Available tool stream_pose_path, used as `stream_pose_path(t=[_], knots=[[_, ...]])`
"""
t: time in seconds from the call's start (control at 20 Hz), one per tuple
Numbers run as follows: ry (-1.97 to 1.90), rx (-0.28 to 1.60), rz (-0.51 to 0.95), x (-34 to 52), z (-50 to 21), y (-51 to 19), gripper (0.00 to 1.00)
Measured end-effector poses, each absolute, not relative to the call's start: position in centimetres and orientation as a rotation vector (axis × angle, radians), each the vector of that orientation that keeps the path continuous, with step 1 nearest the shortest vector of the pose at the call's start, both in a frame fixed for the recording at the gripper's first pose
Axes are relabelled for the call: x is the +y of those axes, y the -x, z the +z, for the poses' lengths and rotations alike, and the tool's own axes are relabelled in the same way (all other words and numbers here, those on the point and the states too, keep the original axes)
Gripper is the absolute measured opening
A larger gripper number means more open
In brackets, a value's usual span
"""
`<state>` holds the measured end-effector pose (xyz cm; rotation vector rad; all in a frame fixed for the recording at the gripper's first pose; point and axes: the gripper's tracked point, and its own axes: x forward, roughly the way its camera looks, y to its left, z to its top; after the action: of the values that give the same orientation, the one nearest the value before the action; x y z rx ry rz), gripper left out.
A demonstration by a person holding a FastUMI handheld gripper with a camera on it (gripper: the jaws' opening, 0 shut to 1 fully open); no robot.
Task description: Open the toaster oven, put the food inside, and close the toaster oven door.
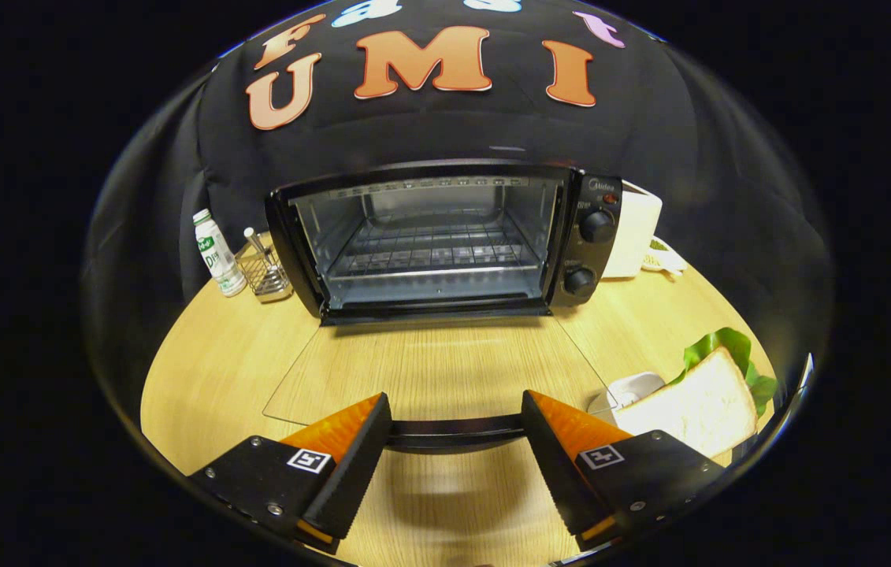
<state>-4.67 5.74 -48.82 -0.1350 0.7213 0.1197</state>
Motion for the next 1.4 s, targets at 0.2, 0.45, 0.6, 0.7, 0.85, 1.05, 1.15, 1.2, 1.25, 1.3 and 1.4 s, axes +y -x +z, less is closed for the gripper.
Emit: stream_pose_path(t=[0.2,0.45,0.6,0.7,0.85,1.05,1.15,1.2,1.25,1.3,1.4], knots=[[0.141,0.749,0.117,5.5,-50.4,5.1,0.99],[0.084,0.793,0.153,5.4,-48.9,5.3,0.99],[0.048,0.806,0.19,4.0,-46.0,5.3,0.98],[0.079,0.815,0.226,2.3,-43.9,5.1,0.98],[0.108,0.825,0.245,-1.4,-40.0,4.5,0.98],[0.1,0.851,0.281,-6.3,-35.2,3.5,0.98],[0.075,0.902,0.285,-9.3,-34.0,3.3,0.98],[0.067,0.942,0.272,-11.0,-34.0,3.4,0.98],[0.057,0.973,0.262,-12.6,-34.2,3.4,0.98],[0.045,1.011,0.264,-13.7,-34.5,3.7,0.98],[0.017,1.091,0.268,-15.3,-35.6,4.6,0.99]])
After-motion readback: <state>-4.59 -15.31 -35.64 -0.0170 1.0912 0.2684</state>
